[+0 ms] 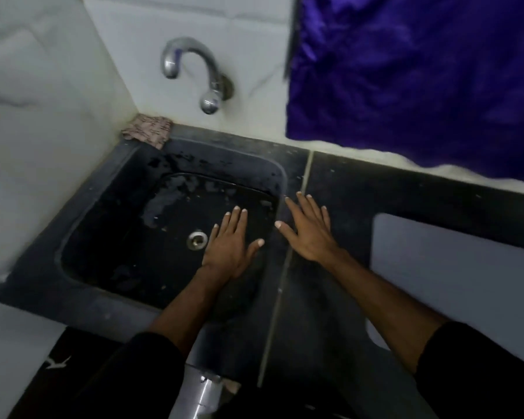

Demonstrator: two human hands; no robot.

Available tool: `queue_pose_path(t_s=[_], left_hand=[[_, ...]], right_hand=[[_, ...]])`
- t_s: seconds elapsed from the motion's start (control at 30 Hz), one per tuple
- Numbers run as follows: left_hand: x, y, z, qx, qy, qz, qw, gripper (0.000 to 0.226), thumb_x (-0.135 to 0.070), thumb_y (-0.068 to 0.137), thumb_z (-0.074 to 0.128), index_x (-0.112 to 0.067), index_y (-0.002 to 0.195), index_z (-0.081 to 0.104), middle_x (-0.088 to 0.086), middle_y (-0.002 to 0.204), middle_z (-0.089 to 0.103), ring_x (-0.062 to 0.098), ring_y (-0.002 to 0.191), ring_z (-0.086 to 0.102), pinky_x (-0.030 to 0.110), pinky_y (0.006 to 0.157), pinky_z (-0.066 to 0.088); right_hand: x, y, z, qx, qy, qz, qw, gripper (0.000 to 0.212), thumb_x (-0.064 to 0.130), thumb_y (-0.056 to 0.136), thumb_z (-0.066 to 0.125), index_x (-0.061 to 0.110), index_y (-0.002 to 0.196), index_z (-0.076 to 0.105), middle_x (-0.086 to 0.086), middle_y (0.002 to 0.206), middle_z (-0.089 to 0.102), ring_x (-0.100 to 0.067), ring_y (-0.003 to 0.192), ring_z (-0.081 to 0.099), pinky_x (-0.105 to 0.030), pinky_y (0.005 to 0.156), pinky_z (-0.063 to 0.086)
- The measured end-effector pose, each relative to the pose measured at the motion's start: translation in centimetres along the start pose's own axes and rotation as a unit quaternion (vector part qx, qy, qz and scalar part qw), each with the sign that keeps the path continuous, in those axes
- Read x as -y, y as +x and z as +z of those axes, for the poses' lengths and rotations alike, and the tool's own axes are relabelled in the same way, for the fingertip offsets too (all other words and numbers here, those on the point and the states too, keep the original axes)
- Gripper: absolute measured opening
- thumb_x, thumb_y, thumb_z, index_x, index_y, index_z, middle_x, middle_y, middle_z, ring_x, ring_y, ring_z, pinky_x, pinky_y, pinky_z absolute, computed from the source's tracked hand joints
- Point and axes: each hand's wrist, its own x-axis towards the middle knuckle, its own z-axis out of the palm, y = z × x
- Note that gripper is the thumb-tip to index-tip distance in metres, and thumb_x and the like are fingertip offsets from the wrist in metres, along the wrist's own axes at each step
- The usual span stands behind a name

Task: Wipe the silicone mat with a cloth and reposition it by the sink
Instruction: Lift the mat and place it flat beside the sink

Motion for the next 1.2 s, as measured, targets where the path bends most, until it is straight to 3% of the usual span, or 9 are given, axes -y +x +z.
queue_pose_path(t_s=[0.27,0.57,0.83,1.2], left_hand=[[-17.7,-3.7,5.6,0.027,-0.017,0.078,0.996,0.081,-0.062,0.094,0.03,-0.016,0.155,0.002,0.002,0.162,0.0,0.021,0.149,0.001,0.042,0.119,0.007],[-29.7,-5.5,8.0,0.043,-0.005,0.136,0.99,0.082,-0.063,0.094,0.029,-0.016,0.154,-0.001,0.003,0.162,-0.003,0.021,0.149,-0.001,0.045,0.118,0.005],[-31.8,-3.8,7.9,0.061,0.0,0.126,0.99,0.083,-0.063,0.094,0.03,-0.015,0.154,-0.002,0.004,0.162,-0.006,0.023,0.149,-0.002,0.047,0.119,0.005],[-29.5,-1.5,9.5,0.091,0.014,0.117,0.989,0.084,-0.062,0.094,0.034,-0.016,0.154,-0.002,0.006,0.162,-0.005,0.024,0.149,-0.001,0.05,0.118,0.006]], right_hand=[[-14.8,-14.0,-5.0,-0.026,0.0,0.118,0.993,0.069,0.063,0.091,0.03,0.032,0.15,0.012,-0.001,0.161,0.001,-0.019,0.147,-0.007,-0.049,0.117,-0.006],[-27.5,-24.2,-10.6,-0.077,-0.005,0.203,0.976,0.069,0.063,0.091,0.034,0.029,0.149,0.017,-0.004,0.16,0.006,-0.023,0.147,-0.001,-0.051,0.117,-0.002],[-34.5,-28.1,-13.1,-0.107,0.02,0.277,0.955,0.069,0.065,0.089,0.035,0.029,0.147,0.021,-0.004,0.16,0.01,-0.026,0.147,0.004,-0.055,0.115,0.001],[-35.8,-29.0,-12.2,-0.082,0.035,0.338,0.937,0.069,0.064,0.09,0.034,0.03,0.148,0.017,-0.004,0.16,0.008,-0.028,0.147,0.002,-0.054,0.115,0.0]])
